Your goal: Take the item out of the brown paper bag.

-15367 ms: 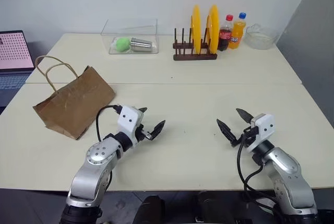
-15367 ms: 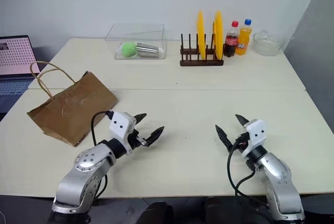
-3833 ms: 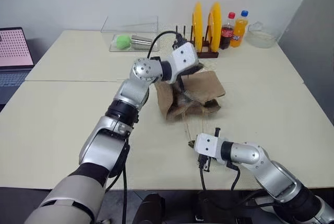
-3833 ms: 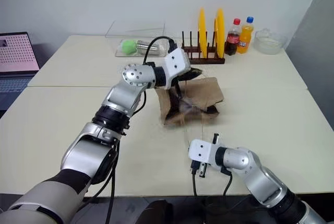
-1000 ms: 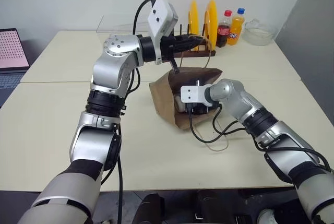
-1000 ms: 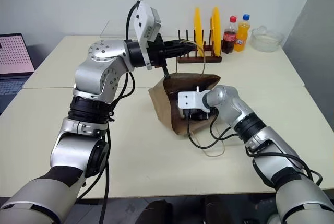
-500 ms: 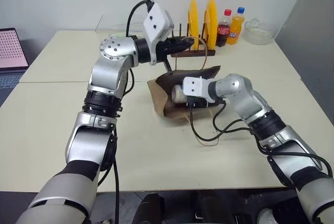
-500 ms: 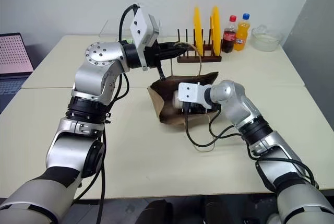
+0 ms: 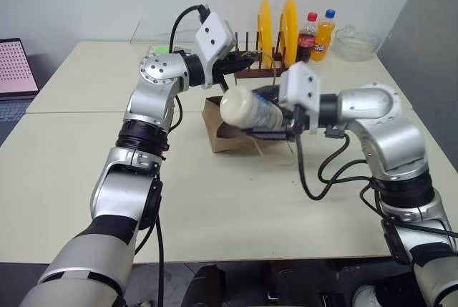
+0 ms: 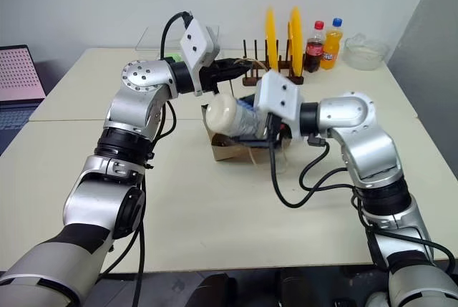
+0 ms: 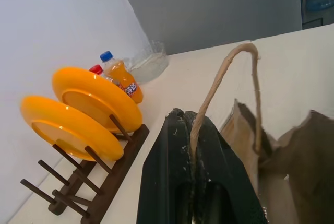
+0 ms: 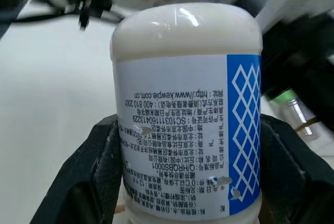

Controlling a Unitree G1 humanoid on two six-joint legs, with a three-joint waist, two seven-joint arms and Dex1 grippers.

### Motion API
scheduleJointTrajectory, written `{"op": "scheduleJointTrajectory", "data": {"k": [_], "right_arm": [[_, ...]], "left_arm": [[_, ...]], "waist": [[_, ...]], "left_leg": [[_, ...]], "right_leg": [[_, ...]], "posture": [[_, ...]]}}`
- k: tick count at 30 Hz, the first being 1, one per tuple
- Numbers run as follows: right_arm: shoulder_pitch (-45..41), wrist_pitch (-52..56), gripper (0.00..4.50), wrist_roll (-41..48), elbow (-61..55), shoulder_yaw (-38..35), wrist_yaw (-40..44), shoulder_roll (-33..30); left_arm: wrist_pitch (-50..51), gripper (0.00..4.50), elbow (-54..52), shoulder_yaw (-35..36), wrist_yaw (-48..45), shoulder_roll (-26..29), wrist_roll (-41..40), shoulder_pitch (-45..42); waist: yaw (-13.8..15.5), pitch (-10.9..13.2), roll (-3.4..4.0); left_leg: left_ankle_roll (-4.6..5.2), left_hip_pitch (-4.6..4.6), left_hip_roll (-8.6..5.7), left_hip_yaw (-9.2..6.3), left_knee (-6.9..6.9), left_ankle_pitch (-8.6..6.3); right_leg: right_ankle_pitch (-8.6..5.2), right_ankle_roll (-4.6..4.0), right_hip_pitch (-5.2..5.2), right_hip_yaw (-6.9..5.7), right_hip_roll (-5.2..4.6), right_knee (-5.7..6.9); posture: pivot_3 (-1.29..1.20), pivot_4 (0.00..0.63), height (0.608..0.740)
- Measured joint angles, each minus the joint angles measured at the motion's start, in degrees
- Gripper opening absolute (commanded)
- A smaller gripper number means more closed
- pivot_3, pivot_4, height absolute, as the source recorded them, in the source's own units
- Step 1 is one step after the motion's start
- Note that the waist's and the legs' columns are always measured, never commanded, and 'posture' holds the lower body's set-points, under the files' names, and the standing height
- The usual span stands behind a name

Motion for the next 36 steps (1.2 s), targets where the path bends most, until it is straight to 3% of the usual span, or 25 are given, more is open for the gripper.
{"op": "scheduleJointTrajectory", "data": {"k": [6, 10, 14, 19, 26, 30, 36], "right_arm": [[1.5, 5.6, 3.09, 2.6, -2.6, -11.8, -7.5, -7.8], [8.8, 2.7, 3.09, -1.3, 1.2, -12.6, -9.0, -16.1], [11.1, -5.8, 3.09, -9.2, 11.6, -5.6, -10.0, -19.2], [9.6, -17.0, 3.09, -19.8, 30.5, 6.3, -11.4, -17.7], [2.1, -27.0, 3.09, -27.2, 49.8, 12.6, -11.5, -15.5], [-0.7, -30.5, 4.49, -29.0, 55.6, 13.4, -10.4, -14.7], [-2.3, -32.8, 4.49, -29.1, 59.1, 13.3, -8.4, -14.6]], "left_arm": [[-0.4, 0.0, -0.1, 0.0, -0.2, -0.2, 0.1, 0.4], [-0.4, 0.0, -0.2, -0.2, -0.3, 0.2, 0.1, 0.6], [-0.6, 0.0, -0.2, -0.5, -0.3, -0.2, 0.1, 0.6], [-0.8, 0.0, -0.3, -1.0, -0.3, -0.7, 0.2, 0.6], [-0.7, 0.0, -1.7, -1.1, -0.3, -0.3, 0.2, 0.9], [-0.7, 0.0, -2.1, -1.1, -0.3, 0.2, 0.2, 1.2], [-0.6, 0.0, -2.1, -1.1, -0.3, 0.4, 0.2, 1.5]], "waist": [[0.5, 0.0, 0.0], [0.9, 0.0, 0.0], [0.3, 0.0, 0.0], [-0.2, 0.0, 0.01], [-0.3, 0.0, 0.02], [-0.3, 0.0, 0.02], [-0.3, 0.0, 0.02]], "left_leg": [[0.02, -0.05, -0.04, 0.0, -0.01, -0.01], [0.04, -0.03, -0.06, 0.17, -0.01, -0.01], [0.05, 0.1, 0.01, 0.32, -0.02, -0.02], [0.04, 0.1, 0.02, 0.4, -0.02, 0.0], [-0.02, -0.01, 0.06, 0.48, -0.02, 0.04], [-0.04, -0.01, 0.06, 0.49, -0.02, 0.05], [-0.04, 0.0, 0.06, 0.49, -0.02, 0.04]], "right_leg": [[0.0, 0.0, 0.0, -0.01, -0.03, -0.07], [0.0, 0.01, 0.01, 0.1, -0.04, -0.08], [-0.01, 0.02, 0.01, 0.19, 0.0, 0.01], [-0.01, 0.01, -0.01, 0.22, 0.01, 0.04], [0.0, 0.01, -0.11, 0.23, 0.0, 0.01], [0.0, 0.01, -0.11, 0.23, -0.01, 0.01], [0.0, 0.0, -0.11, 0.23, -0.01, 0.02]], "posture": [[0.0, 0.15, 0.74], [0.0, 0.15, 0.74], [0.0, 0.15, 0.74], [0.0, 0.15, 0.74], [0.0, 0.15, 0.74], [0.0, 0.15, 0.74], [0.0, 0.15, 0.74]]}}
